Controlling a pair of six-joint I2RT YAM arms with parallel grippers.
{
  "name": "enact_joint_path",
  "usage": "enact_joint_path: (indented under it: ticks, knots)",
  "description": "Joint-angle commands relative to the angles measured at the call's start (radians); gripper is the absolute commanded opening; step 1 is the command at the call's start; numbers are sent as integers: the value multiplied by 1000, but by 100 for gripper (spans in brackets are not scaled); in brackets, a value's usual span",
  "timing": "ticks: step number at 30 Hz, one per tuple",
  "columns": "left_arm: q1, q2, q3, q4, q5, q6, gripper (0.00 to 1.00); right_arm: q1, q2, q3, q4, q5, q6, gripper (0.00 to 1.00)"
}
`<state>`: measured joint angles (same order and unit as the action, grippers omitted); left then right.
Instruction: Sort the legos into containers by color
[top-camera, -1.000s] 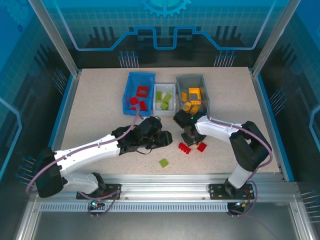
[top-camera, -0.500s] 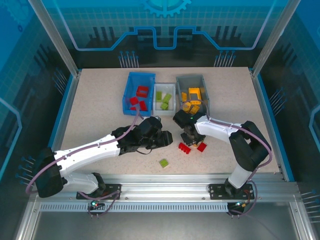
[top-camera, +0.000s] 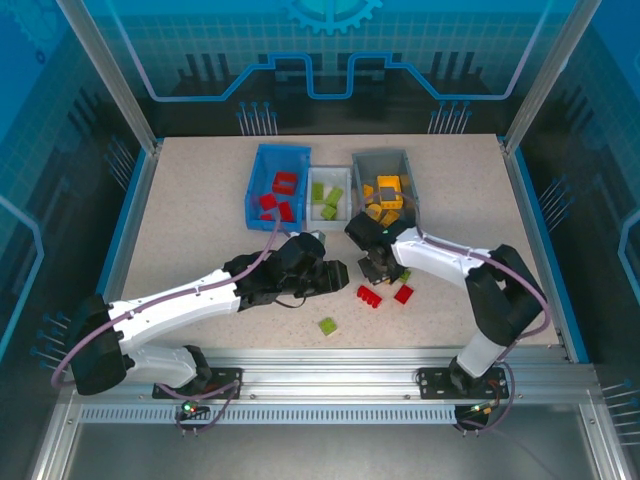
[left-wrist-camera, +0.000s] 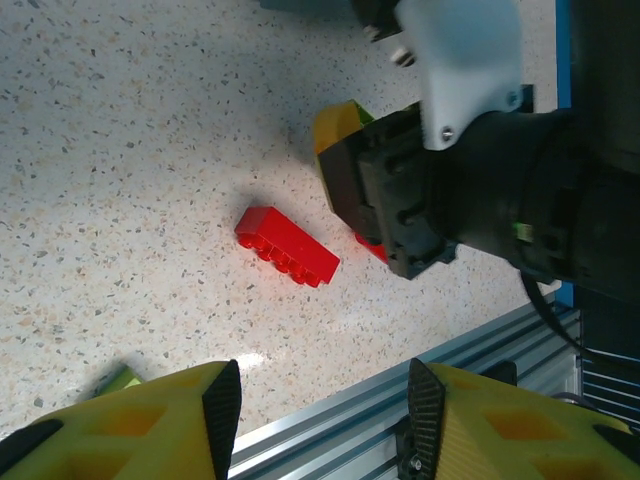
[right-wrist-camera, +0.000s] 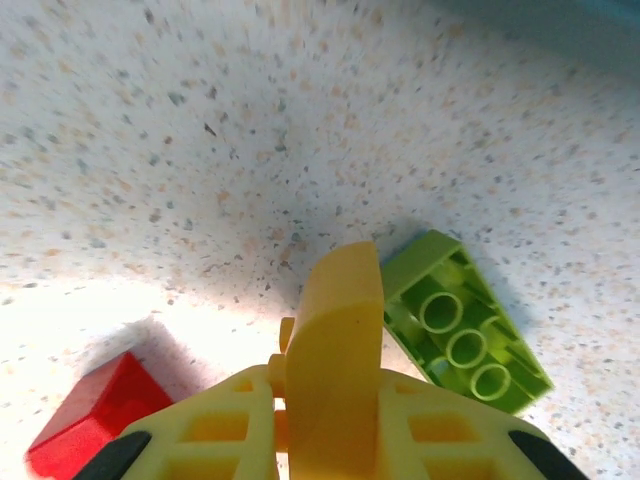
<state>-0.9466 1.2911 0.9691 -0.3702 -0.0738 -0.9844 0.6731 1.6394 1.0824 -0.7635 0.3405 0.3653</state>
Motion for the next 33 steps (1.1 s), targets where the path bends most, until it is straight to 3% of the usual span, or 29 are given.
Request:
enact_joint_path:
  ticks: [1, 8, 15, 24, 27, 33]
  knots:
    - [-8, 4, 62, 14, -20, 55, 52, -20, -79, 46, -31, 13, -2, 19]
    - [-6, 82, 196, 21, -41, 133, 52, -172, -99, 191, -35, -41, -49, 19]
    - [-7, 179, 320, 42, -46, 197, 52, -291, 129, 389, 6, -60, -62, 18]
    - [-8, 240, 395, 48, -46, 237, 52, -319, 380, 626, -30, -79, -47, 19]
    - [-7, 238, 394, 39, -48, 237, 52, -320, 409, 639, -41, -92, -23, 24]
    - [-8, 229, 376, 4, -39, 234, 52, -322, 338, 608, -33, -87, -8, 47]
